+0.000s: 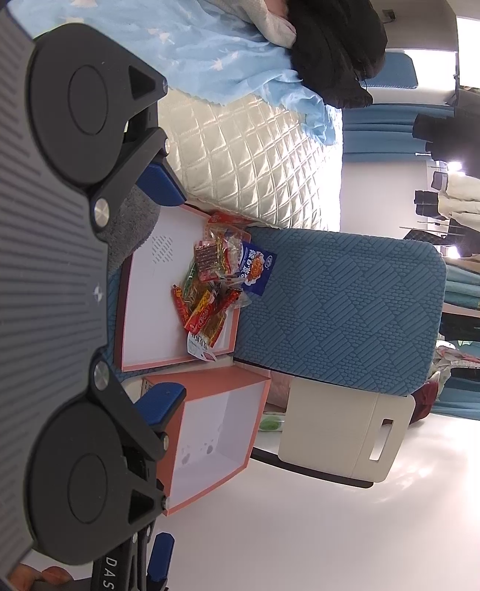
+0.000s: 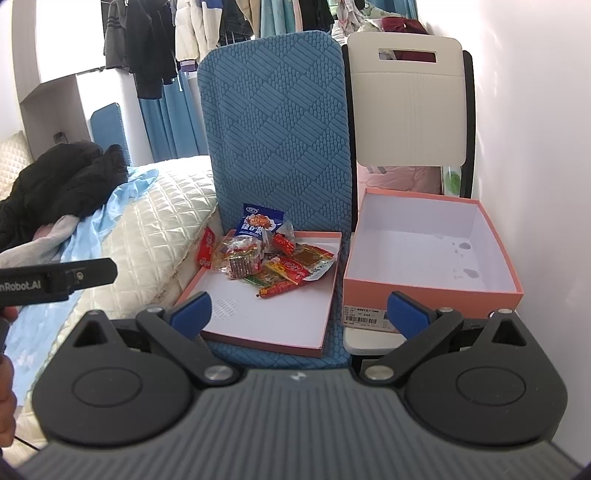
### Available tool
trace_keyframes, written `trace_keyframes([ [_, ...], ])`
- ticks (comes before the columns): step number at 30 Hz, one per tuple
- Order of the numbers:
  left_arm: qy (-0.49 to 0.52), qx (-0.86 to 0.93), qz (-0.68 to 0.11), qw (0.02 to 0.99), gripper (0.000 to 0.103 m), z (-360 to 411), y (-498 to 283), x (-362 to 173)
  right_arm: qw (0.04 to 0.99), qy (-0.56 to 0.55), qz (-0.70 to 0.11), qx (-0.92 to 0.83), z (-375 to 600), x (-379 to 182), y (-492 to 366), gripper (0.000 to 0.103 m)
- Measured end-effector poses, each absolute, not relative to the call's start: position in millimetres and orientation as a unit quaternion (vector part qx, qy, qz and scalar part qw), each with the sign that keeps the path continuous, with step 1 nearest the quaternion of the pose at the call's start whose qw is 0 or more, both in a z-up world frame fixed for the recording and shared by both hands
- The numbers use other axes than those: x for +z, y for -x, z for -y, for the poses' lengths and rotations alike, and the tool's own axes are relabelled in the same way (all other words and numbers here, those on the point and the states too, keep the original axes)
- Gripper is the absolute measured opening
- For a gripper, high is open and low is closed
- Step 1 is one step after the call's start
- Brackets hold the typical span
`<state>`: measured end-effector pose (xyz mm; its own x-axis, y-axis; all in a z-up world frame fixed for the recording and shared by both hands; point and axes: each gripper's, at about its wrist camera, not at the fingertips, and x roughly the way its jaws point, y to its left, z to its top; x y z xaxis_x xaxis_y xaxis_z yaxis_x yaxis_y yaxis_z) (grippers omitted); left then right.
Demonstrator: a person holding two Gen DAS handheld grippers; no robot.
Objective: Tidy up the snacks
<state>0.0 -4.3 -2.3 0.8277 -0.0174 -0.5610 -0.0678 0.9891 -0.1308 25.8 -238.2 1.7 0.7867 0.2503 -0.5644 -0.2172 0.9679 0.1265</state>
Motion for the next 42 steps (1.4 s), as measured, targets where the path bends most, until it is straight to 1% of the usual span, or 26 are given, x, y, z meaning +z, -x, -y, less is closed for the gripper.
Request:
trace_keyframes([
  [42, 0.070, 0.008, -0.295, 0.953, 0.103, 8.5, -0.9, -4.4, 0.948, -0.013, -0.296, 0.120, 236.3, 0.7, -23.5, 0.103],
])
